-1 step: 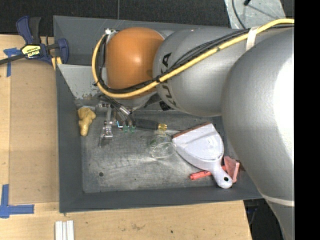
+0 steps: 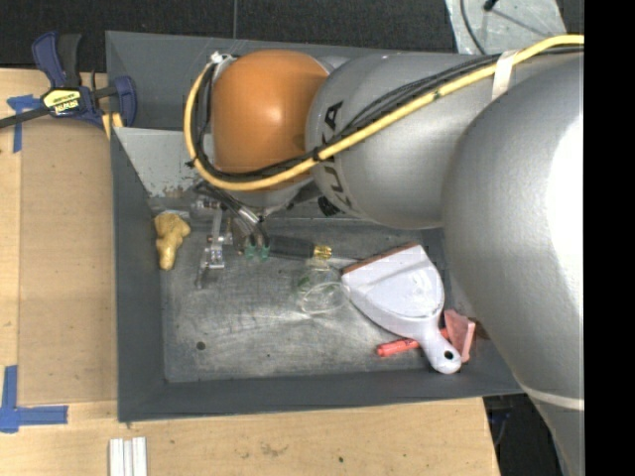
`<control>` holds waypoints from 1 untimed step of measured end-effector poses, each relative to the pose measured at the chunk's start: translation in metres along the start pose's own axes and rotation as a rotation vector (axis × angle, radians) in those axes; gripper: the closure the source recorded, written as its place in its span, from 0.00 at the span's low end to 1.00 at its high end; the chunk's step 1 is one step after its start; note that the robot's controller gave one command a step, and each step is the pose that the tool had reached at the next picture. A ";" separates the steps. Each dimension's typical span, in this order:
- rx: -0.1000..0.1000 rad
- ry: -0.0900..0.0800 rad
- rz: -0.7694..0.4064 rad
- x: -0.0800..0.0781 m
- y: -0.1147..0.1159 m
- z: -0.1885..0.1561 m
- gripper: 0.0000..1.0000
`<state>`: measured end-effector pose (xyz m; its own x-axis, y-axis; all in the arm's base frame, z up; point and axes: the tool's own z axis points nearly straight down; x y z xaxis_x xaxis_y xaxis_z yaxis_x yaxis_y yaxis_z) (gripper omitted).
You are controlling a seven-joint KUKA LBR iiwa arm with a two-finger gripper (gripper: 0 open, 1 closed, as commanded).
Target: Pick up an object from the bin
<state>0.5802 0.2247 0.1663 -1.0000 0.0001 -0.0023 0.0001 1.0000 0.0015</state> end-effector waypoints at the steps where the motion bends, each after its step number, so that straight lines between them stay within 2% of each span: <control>1: -0.002 -0.011 -0.140 -0.020 0.009 0.036 0.00</control>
Offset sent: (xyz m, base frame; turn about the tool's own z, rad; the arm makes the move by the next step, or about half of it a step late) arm 0.0373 0.0170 -0.0210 -0.1086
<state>0.6006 0.2342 0.1304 -0.9901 -0.1395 -0.0135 -0.1395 0.9902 0.0025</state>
